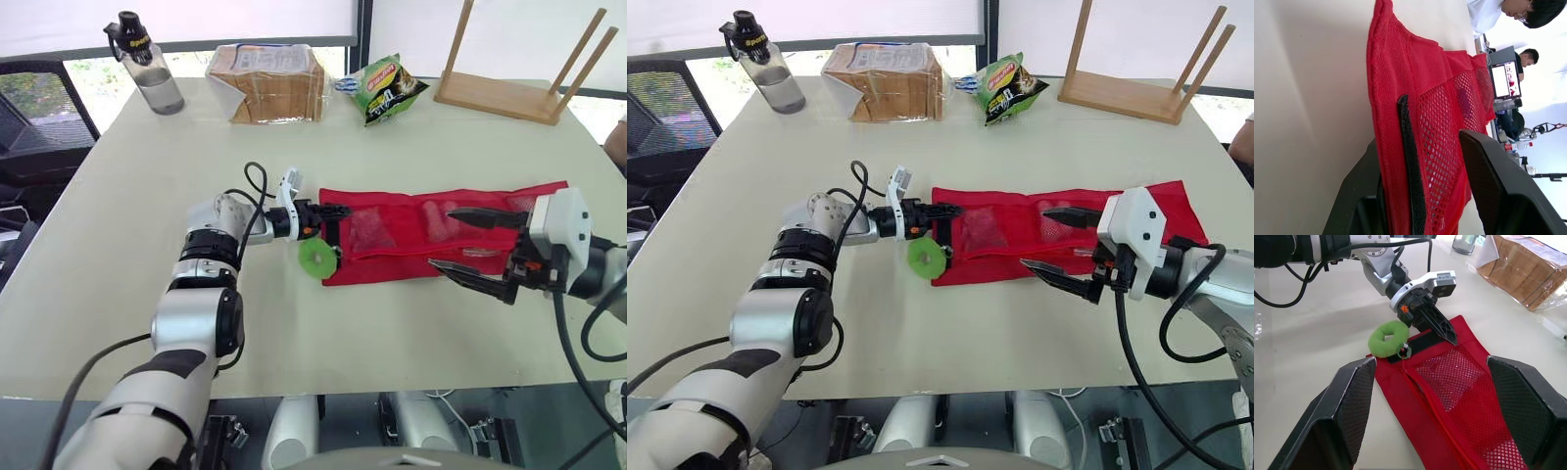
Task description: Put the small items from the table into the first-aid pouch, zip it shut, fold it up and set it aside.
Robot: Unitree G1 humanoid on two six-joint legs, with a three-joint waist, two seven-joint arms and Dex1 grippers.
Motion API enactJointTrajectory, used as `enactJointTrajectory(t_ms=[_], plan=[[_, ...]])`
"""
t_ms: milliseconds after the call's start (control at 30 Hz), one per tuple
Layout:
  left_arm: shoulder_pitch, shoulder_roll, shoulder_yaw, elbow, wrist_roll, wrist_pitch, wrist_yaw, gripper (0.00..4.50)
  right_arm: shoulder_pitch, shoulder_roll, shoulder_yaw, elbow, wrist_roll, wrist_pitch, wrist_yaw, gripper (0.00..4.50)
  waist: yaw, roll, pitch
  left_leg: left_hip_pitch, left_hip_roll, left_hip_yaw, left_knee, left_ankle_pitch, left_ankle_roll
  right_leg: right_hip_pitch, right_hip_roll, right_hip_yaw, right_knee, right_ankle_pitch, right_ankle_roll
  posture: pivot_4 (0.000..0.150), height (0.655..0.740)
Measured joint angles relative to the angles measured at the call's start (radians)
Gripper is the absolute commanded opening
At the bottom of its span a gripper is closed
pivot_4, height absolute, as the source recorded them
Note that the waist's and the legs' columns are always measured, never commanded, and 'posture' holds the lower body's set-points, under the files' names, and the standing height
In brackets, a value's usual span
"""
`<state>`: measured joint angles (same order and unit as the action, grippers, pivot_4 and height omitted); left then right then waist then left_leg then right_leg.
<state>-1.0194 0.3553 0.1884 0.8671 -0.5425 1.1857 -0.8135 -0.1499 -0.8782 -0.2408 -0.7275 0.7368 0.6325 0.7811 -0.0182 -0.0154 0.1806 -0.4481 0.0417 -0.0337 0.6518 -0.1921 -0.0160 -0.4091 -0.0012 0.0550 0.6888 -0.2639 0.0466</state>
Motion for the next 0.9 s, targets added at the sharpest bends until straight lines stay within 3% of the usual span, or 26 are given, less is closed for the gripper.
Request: enactJointTrajectory(t_ms=[67,167,300,400,567,733,900], plan=[[0.030,0.016,0.000,-0.047,-0.011,0.040,-0.011,1.35,-0.006,0.000,0.004,-0.002,0.006,0.006,-0.006,3.84,-0.002,0.000,0.000,0.000,0.000,0.000,0.000,0.000,0.000,0.000,0.000,0.000,0.000,0.000,0.000,0.150,0.7400],[0.069,0.033,0.002,-0.107,-0.022,0.091,-0.016,0.02,-0.021,0.000,0.022,-0.001,0.013,0.019,-0.008,3.84,0.000,0.000,0.000,0.000,0.000,0.000,0.000,0.000,0.000,0.000,0.000,0.000,0.000,0.000,0.000,0.150,0.7400],[0.118,0.037,0.042,-0.191,-0.052,0.157,0.008,0.02,-0.131,0.034,0.134,0.026,0.022,0.074,-0.024,3.84,0.000,0.000,0.000,0.000,0.000,0.000,0.000,0.000,0.000,0.000,0.000,0.000,0.001,0.000,0.000,0.150,0.7400],[0.163,0.025,0.078,-0.279,-0.077,0.200,0.046,0.02,-0.247,0.134,0.305,0.099,0.010,0.171,-0.058,3.84,-0.009,0.000,0.000,0.001,0.000,0.000,0.000,0.000,0.000,-0.001,0.000,0.000,0.004,0.000,0.000,0.150,0.7400],[0.229,-0.048,0.155,-0.423,-0.116,0.234,0.145,0.02,-0.342,0.294,0.585,0.246,-0.121,0.239,-0.112,3.84,-0.002,0.000,0.000,-0.001,0.000,0.000,0.001,0.000,0.000,-0.002,-0.001,0.000,0.005,0.000,-0.001,0.150,0.7400],[0.272,-0.090,0.202,-0.533,-0.148,0.268,0.223,0.02,-0.463,0.457,0.638,0.408,-0.198,0.240,-0.145,3.84,0.002,0.000,0.000,0.000,0.000,0.000,0.001,0.000,-0.001,-0.002,-0.001,0.000,0.006,0.000,-0.001,0.150,0.7400],[0.290,-0.117,0.233,-0.569,-0.161,0.272,0.277,0.02,-0.515,0.538,0.686,0.547,-0.275,0.240,-0.154,3.84,0.003,0.000,0.000,0.000,0.000,0.000,0.001,0.000,-0.001,-0.002,-0.001,0.000,0.006,0.000,-0.001,0.150,0.7400]])
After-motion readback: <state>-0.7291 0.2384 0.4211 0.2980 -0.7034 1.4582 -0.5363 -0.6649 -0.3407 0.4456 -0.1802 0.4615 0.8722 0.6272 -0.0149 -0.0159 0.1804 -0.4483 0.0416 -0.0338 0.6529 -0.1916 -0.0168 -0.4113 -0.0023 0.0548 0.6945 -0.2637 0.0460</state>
